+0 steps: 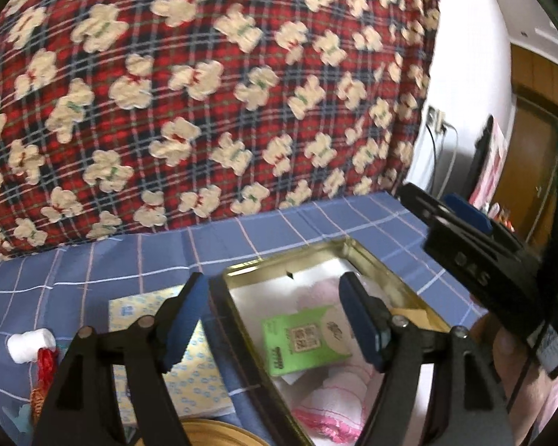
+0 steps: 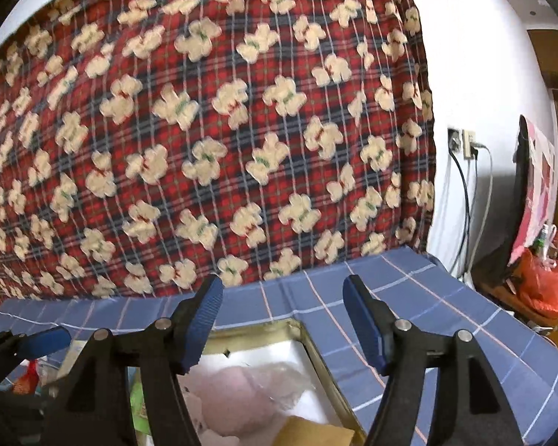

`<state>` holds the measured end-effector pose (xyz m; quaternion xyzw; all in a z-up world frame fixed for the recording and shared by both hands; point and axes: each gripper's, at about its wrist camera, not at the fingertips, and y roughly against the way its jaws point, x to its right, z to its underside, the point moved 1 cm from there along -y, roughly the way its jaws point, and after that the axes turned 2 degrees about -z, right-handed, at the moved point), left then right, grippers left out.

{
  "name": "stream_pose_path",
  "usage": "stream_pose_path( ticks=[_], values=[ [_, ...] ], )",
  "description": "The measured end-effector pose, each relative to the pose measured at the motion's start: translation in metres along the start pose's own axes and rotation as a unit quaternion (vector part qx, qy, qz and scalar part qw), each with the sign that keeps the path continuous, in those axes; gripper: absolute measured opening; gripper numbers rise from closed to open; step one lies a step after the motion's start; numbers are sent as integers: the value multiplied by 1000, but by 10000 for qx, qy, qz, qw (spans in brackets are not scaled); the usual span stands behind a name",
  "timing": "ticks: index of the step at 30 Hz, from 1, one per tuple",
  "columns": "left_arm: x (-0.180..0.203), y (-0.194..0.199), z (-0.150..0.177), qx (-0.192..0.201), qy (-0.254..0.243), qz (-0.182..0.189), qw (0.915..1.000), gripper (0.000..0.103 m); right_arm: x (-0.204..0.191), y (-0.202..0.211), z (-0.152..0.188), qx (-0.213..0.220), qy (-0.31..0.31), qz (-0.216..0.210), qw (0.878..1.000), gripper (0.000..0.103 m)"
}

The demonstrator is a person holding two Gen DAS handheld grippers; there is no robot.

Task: Organize soft objects
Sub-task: 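Withdraw both open tools from the tray back toward the remaining items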

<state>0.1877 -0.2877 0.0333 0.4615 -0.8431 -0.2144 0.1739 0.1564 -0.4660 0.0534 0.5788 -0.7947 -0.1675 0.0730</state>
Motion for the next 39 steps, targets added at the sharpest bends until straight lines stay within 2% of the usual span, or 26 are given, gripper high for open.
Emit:
stream_pose_path(
  ticks=[3, 5, 9, 13, 17, 21, 25, 29, 32, 35, 39],
  values=[
    [-10, 9, -4, 177, 149, -135, 9996, 75, -4, 9, -2, 246, -38, -223, 9994, 70],
    [-20, 19, -6, 337, 250, -281, 9987, 80, -10, 15, -2, 424, 10, -320, 9986, 70],
    [-48, 42, -3, 600, 403, -620, 9955, 86, -24, 29, -3, 779, 80, -849, 9933, 70],
    [-86, 65, 10, 682, 442, -1223, 9892, 88, -49, 39, -1, 914, 335, -1305, 9867, 70],
    [-127, 76, 30, 567, 536, -1834, 9799, 90, -88, 48, 3, 830, 663, -1956, 9749, 70],
    [-175, 83, 54, 377, 867, -2425, 9655, 90, -140, 55, 15, 463, 1276, -2585, 9564, 70],
    [-209, 83, 78, 68, 1183, -2719, 9550, 90, -192, 56, 33, -166, 1957, -2865, 9378, 70],
    [-227, 76, 95, -316, 1316, -2708, 9531, 90, -227, 42, 53, -1118, 2177, -3171, 9163, 69],
    [-235, 76, 104, -516, 1439, -2629, 9526, 90, -246, 26, 67, -1601, 2340, -3021, 9101, 57],
    [-239, 75, 112, -641, 1504, -2592, 9519, 90, -255, 16, 79, -1930, 2479, -2893, 9042, 56],
    [-240, 77, 116, -648, 1715, -2205, 9580, 90, -263, 13, 87, -2123, 2671, -2930, 8932, 56]
  ],
)
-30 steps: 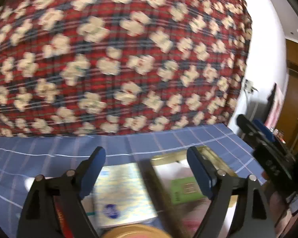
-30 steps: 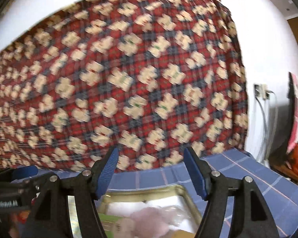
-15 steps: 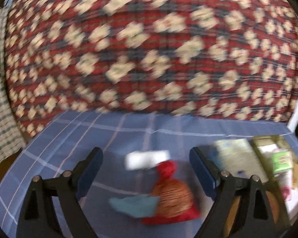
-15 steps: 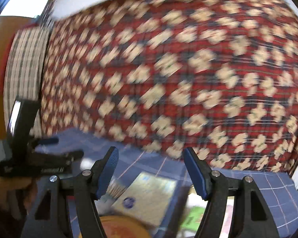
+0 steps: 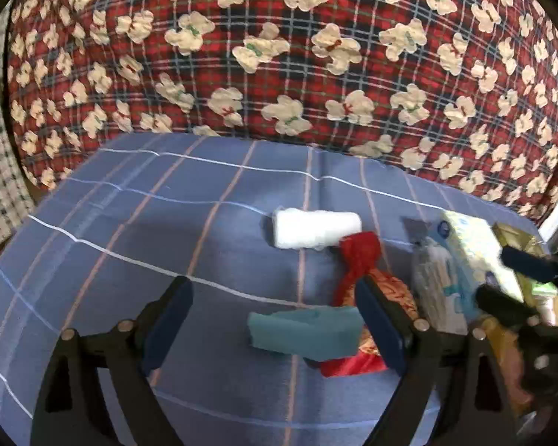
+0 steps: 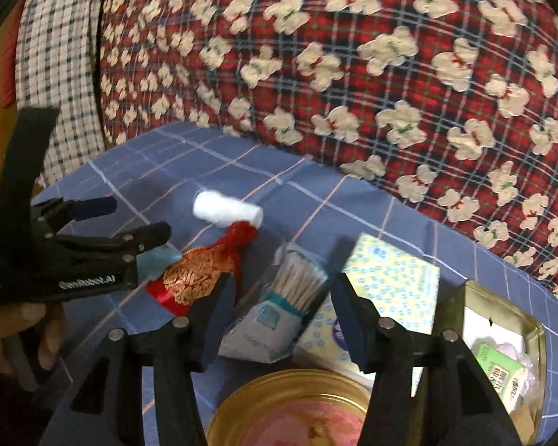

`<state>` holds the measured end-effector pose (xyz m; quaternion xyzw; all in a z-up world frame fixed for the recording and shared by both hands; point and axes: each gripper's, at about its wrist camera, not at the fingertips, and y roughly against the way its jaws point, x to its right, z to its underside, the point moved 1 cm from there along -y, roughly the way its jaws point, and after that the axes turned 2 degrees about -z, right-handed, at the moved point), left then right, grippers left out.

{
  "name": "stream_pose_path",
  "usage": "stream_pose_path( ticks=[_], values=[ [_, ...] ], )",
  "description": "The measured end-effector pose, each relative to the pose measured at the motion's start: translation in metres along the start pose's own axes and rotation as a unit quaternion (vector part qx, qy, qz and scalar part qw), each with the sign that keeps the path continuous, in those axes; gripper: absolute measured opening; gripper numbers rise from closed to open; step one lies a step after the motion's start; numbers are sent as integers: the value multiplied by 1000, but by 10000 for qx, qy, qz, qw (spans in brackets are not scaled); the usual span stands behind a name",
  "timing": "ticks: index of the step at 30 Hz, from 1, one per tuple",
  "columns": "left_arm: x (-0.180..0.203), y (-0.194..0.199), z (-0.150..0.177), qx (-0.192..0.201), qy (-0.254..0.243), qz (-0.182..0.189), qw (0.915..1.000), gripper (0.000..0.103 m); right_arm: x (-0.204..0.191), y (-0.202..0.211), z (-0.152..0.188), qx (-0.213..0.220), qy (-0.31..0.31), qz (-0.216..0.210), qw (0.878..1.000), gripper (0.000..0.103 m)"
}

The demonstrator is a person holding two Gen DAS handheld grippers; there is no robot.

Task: Organize soft objects
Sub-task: 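Withdraw both open tools from the tray back toward the remaining items, then reach the right tool toward the cotton swab pack beside the tissue box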

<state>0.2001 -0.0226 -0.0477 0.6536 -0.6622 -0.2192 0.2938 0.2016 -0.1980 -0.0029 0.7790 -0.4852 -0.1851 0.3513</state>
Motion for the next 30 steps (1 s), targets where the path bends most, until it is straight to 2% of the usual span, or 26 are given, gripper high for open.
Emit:
stream_pose_path(
  ticks=[2, 5, 11, 17, 22, 25, 26, 27, 30],
  values=[
    [3, -1, 1, -38, -62, -11, 10000, 90, -4, -6, 0, -125, 81, 19, 9999, 56],
    [9, -4, 4, -130, -172, 66, 9997, 90, -7, -15, 1, -337, 200, 114, 9992, 50],
    [17, -10, 8, -305, -445, -108, 9985, 90, -12, -32, 8, -723, 416, 155, 9964, 47],
    [17, -18, 10, -505, -507, -171, 9973, 90, -9, -42, 8, -1093, 385, 53, 9932, 46],
    [12, -20, 12, -536, -397, -181, 9976, 88, -6, -46, 9, -1185, 335, 0, 9924, 38],
    [8, -21, 12, -533, -284, -140, 9981, 73, -5, -45, 10, -1153, 349, -48, 9927, 32],
    [6, -21, 12, -530, -231, -107, 9983, 65, -4, -45, 10, -1130, 358, -60, 9929, 29],
    [5, -21, 12, -528, -196, -72, 9984, 52, -4, -44, 10, -1087, 354, -83, 9934, 27],
    [3, -22, 13, -538, -98, 38, 9985, 31, -3, -41, 9, -967, 335, -129, 9947, 23]
  ],
)
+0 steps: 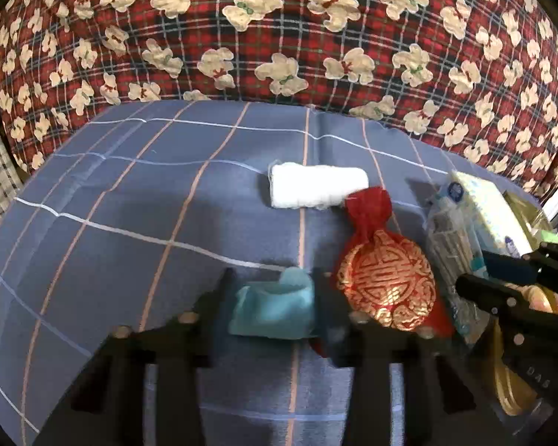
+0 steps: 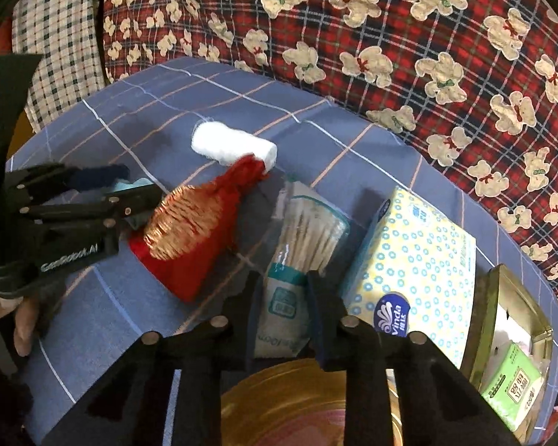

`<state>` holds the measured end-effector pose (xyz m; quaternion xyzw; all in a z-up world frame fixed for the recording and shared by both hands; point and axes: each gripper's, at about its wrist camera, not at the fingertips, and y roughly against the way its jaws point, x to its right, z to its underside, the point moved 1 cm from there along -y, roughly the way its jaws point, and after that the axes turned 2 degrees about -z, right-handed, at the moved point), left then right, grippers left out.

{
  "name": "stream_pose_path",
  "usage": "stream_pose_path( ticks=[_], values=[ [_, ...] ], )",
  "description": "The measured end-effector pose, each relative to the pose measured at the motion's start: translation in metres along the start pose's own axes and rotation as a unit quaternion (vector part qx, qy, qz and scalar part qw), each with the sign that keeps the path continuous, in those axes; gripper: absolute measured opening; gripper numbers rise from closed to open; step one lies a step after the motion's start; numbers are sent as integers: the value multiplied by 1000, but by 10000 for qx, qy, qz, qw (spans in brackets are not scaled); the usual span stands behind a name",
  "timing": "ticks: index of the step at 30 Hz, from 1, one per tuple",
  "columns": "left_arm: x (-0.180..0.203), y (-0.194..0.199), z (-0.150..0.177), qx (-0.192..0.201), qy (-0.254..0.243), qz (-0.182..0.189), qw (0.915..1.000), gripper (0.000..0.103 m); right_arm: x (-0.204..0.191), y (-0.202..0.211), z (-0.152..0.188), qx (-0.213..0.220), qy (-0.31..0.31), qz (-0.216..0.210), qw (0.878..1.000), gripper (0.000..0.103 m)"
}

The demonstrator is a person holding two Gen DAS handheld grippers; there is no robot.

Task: Organize soft objects
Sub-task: 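Reach the right tool toward the cotton swab pack beside the tissue box, then grasp the cotton swab pack with the right tool while the left tool grasps the teal cloth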

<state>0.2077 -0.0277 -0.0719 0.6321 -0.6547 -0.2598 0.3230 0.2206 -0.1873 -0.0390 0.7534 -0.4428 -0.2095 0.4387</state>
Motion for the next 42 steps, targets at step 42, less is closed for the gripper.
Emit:
stream_pose_path(
  ticks=[42],
  values=[
    [-1, 44, -8, 1154, 244, 323, 9925, 6, 7, 36, 0, 1237, -291, -518, 9905, 20]
  ],
)
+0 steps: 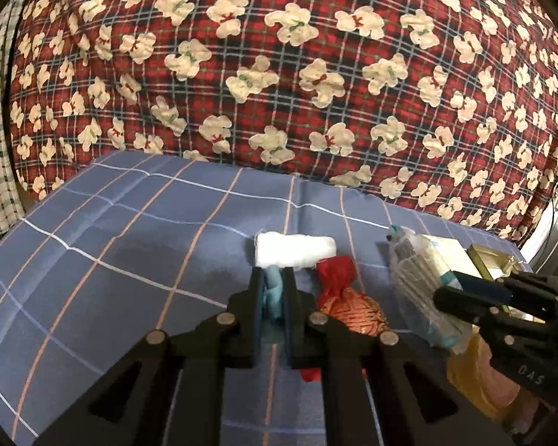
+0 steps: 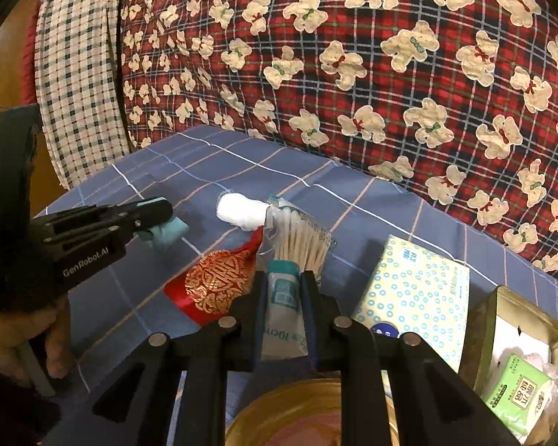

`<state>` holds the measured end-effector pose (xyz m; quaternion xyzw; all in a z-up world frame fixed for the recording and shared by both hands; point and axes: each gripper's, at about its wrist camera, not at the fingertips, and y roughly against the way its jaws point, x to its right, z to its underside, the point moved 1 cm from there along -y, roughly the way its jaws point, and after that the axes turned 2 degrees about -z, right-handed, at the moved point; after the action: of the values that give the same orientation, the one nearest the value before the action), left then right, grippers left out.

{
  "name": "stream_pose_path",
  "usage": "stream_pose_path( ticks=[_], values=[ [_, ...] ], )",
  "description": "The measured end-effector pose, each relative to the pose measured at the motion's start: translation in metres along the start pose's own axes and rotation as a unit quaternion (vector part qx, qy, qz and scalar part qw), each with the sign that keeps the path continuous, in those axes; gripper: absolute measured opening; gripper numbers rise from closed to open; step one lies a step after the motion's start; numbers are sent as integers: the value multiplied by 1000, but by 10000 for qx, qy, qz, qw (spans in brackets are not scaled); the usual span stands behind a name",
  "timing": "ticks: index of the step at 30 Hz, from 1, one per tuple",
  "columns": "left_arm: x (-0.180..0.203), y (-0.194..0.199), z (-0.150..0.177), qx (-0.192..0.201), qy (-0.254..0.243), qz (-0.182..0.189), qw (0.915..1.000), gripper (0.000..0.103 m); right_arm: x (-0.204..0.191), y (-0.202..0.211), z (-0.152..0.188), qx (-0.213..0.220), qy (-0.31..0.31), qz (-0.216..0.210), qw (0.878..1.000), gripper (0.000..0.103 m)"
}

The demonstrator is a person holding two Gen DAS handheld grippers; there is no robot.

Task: Organize soft objects
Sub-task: 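Grasp the cotton swab pack with the right tool while the left tool grasps the teal cloth, then lift the swab pack and teal cloth and carry both toward the gold tray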

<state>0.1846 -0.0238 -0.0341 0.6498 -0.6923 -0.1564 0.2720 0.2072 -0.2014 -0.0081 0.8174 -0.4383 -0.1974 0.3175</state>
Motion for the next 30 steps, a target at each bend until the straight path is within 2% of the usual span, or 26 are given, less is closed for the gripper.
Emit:
stream_pose_path(
  ticks=[22, 30],
  values=[
    [12, 14, -2, 361, -123, 170, 9991, 6, -1, 12, -2, 475, -77, -74, 9988, 20],
    [18, 16, -1, 429, -224, 107, 9988, 6, 0, 16, -2, 581, -118, -80, 9982, 20]
  ],
)
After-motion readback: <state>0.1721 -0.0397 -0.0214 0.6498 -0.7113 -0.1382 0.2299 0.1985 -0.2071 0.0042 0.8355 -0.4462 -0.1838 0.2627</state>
